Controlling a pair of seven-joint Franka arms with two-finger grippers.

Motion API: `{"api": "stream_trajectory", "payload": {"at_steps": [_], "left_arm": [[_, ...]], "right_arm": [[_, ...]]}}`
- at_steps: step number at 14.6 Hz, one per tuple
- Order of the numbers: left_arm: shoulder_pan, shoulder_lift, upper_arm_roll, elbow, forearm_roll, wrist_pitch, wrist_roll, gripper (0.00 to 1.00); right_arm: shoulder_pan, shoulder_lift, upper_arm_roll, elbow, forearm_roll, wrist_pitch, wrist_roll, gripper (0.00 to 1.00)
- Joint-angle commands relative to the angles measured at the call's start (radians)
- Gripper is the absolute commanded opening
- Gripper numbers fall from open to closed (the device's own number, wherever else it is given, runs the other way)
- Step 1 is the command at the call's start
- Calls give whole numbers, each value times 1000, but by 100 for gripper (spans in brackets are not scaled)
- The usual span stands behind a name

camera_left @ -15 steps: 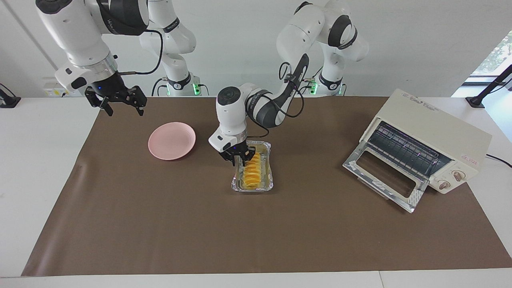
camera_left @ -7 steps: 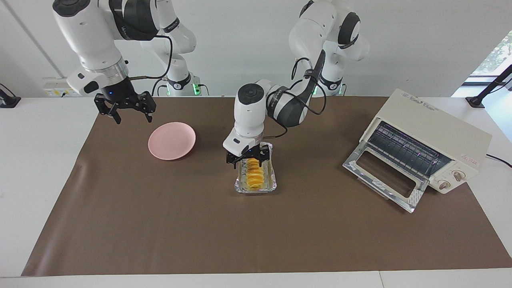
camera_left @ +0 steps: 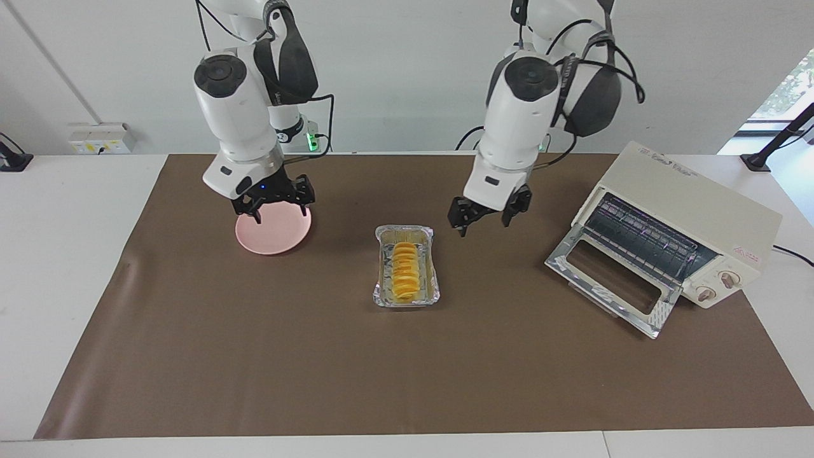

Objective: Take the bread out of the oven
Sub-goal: 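Set down the foil tray while the right gripper reaches toward it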

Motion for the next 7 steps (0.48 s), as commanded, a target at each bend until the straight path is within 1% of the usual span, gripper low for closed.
{"api": "stream_trajectory", "payload": {"at_steps": [1,2,4,6,7], "left_arm": [[115,-129,-11,-117,-20,-74,169,100],[154,-157,-11,-127,-20,-114,256,100],[214,-193,-11,-131,-17,-163,365,100],[245,-229,-11,-137,-9,-225,381,100],[266,-246,-11,-159,-6,-245,383,100]], "right_arm": [[67,51,-2,-41,18,146,92,99],[90,77,-2,-41,18,174,135,99],[139,96,-2,-66,18,226,227,99],[153,108,-2,-118,19,309,305,99],[162,131,-1,-124,27,341,319,99]]}}
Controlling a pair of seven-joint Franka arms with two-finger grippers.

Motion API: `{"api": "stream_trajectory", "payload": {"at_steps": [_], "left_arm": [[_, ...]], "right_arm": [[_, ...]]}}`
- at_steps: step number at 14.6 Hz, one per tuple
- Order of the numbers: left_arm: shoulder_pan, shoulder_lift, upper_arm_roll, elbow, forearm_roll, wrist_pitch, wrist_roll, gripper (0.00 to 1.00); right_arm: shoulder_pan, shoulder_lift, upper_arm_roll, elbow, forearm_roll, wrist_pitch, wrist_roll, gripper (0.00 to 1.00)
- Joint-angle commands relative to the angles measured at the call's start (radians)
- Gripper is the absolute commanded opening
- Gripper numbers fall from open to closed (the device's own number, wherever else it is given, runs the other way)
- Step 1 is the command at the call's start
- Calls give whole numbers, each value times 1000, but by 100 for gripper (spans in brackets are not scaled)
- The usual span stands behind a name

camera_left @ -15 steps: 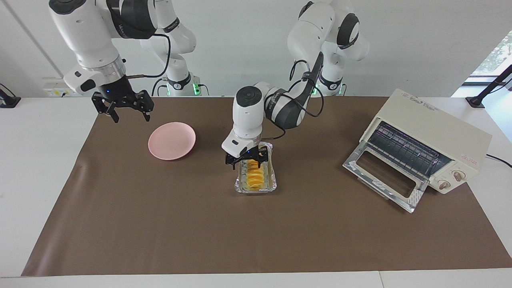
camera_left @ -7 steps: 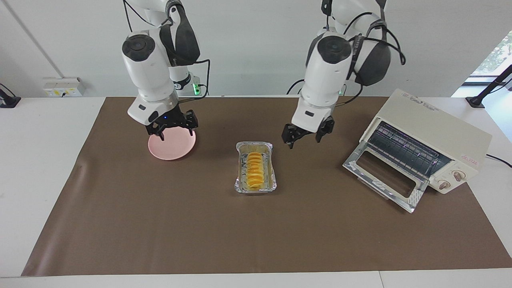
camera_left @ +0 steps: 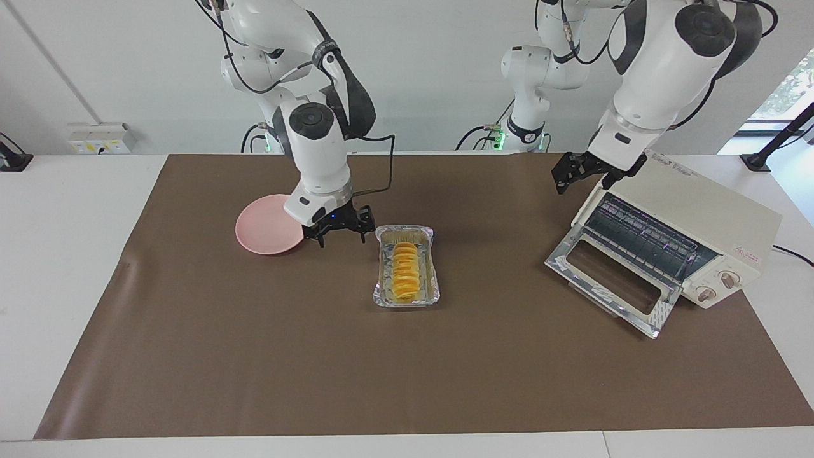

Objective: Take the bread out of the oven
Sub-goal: 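Set down the foil tray while the right gripper reaches toward it, then grasp the foil tray edge with the right gripper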

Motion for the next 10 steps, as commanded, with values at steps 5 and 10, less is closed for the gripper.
{"api": "stream_trajectory", "payload": {"at_steps": [5,10], "left_arm": [[121,-161,-31,-165,39,-21,185,100],[127,-214,-31,-225,36,48,197,100]], "right_arm": [[77,104,-4,-45,55,172,150,99],[94,105,-4,-89,55,220,178,95]]}}
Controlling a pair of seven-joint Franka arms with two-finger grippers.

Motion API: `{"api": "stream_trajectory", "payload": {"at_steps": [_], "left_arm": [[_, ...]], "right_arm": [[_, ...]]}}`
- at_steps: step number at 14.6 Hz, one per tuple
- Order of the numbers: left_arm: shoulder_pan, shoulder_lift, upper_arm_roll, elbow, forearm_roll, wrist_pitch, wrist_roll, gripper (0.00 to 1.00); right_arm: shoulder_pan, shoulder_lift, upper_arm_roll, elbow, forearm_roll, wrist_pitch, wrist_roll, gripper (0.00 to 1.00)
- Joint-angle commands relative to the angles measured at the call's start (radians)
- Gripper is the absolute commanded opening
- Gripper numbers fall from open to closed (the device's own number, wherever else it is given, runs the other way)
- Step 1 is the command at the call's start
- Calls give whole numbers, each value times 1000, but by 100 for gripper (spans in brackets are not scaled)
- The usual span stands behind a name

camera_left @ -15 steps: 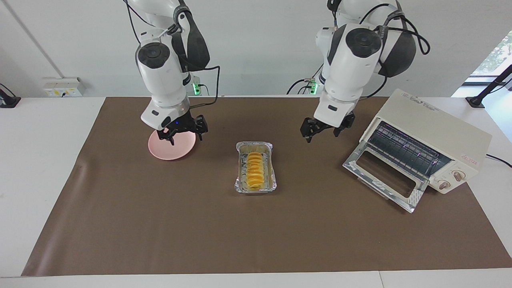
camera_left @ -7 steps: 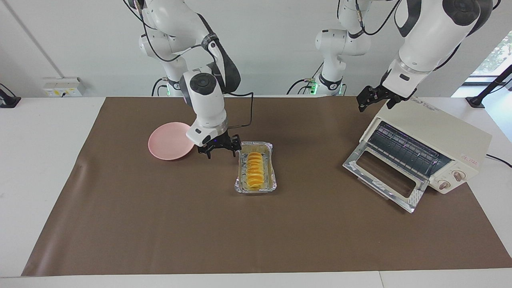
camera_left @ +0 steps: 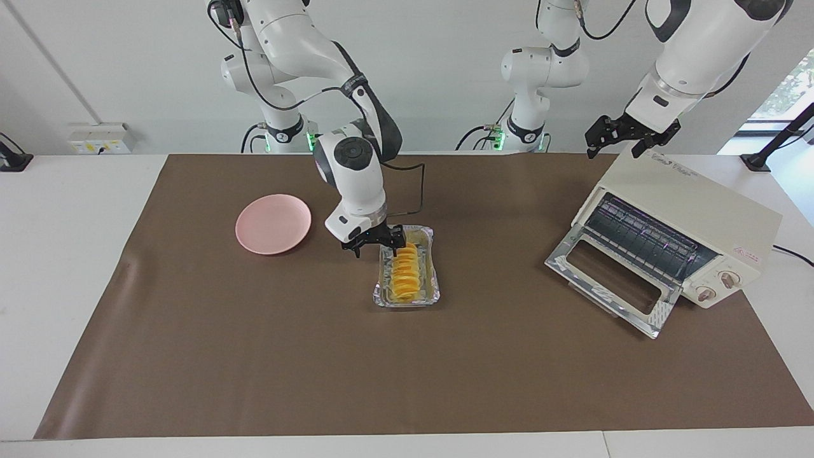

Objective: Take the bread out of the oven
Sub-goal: 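Grasp the foil tray edge with the right gripper, then drag the foil tray beside the pink plate with the right gripper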

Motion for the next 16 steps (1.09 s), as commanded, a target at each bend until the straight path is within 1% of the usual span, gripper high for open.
{"api": "stream_trajectory", "payload": {"at_steps": [1,3,4,5,6,7,9,13,16], "left_arm": [[28,-34,-17,-43,23,37,30,100],[53,-30,-52,-41,24,47,31,100],[78,16,-54,-16,17,26,37,100],[74,22,-57,11,25,9,39,100],[71,10,-83,-10,46,10,41,100],[71,4,-90,-18,53,15,41,100],[71,-14,-98,-37,56,13,45,100],[73,-17,-95,-37,54,10,45,100],[77,-16,-92,-29,53,15,31,100]], "right_arm": [[1,-11,-3,-68,14,80,10,94],[1,-15,-3,-119,14,131,10,92],[1,-17,-3,-125,14,133,10,88],[1,-19,-3,-133,14,136,10,81],[1,-20,-3,-134,14,137,10,69],[1,-20,-3,-138,14,139,12,50],[1,-20,-3,-138,14,141,13,1],[-5,-20,-3,-116,13,142,-6,0],[-40,-23,-5,-20,13,86,-43,0]]}}
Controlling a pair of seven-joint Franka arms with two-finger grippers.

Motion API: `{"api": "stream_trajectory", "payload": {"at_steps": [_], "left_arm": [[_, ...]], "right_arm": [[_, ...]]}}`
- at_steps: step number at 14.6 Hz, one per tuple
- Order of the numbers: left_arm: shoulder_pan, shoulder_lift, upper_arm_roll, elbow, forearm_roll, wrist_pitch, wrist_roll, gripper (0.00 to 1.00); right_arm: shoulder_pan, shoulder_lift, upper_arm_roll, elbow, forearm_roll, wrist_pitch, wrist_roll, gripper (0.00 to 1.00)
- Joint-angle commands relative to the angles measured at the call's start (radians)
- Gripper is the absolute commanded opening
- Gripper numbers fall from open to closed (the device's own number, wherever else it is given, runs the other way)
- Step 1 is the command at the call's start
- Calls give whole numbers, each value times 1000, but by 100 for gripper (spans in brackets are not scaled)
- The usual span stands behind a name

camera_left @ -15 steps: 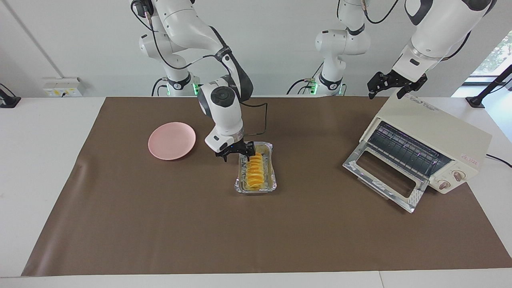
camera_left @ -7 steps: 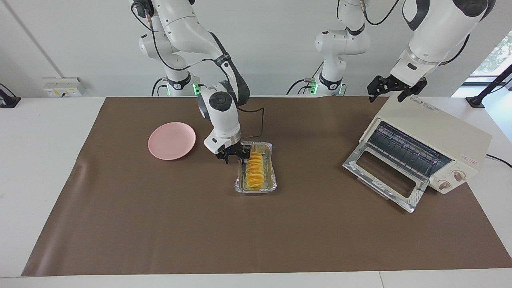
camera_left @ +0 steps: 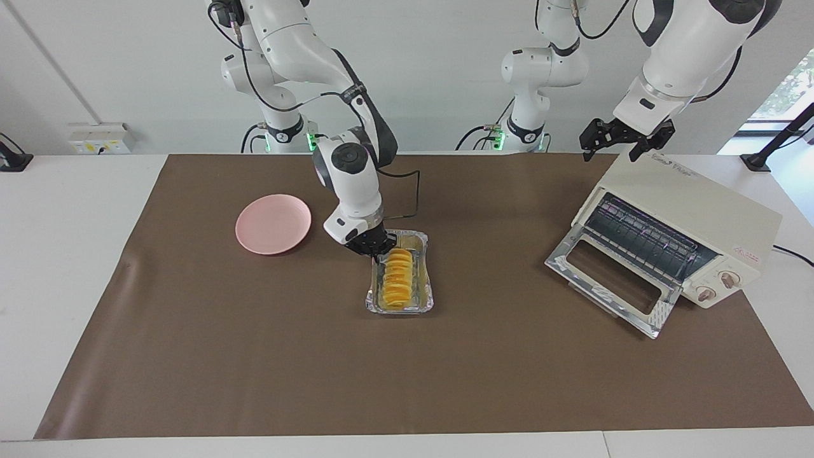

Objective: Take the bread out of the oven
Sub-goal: 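Drag the foil tray beside the pink plate with the right gripper, then grasp the yellow bread slices in the tray with the right gripper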

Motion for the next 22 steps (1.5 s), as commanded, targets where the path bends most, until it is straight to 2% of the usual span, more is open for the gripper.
{"api": "stream_trajectory", "payload": {"at_steps": [1,2,5,7,11,15,19,20,21,22], "left_arm": [[17,-23,-7,-18,14,-1,4,100],[20,-23,-5,-18,15,-2,2,100],[21,-23,-5,-18,14,-2,4,100],[20,-23,-5,-18,14,-1,4,100],[21,-23,-5,-18,14,-1,2,100],[21,-23,-5,-18,14,-1,4,100],[20,-23,-5,-18,15,-1,2,100],[20,-23,-5,-18,14,-1,4,100],[21,-23,-5,-18,15,-1,2,100],[21,-23,-5,-18,15,-1,4,100]], "right_arm": [[-80,-17,2,70,12,-77,-91,0],[-130,-26,4,81,18,-108,-172,0],[-305,-30,-1,109,181,-183,-469,0],[-402,-27,-2,98,183,-202,-589,0],[-528,0,-5,68,183,-196,-732,0],[-579,13,-5,48,174,-170,-768,0],[-582,5,-5,11,174,-154,-772,0],[-582,2,-5,3,174,-159,-772,9],[-582,0,-5,3,174,-169,-775,66],[-582,0,-5,3,173,-171,-775,100]]}}
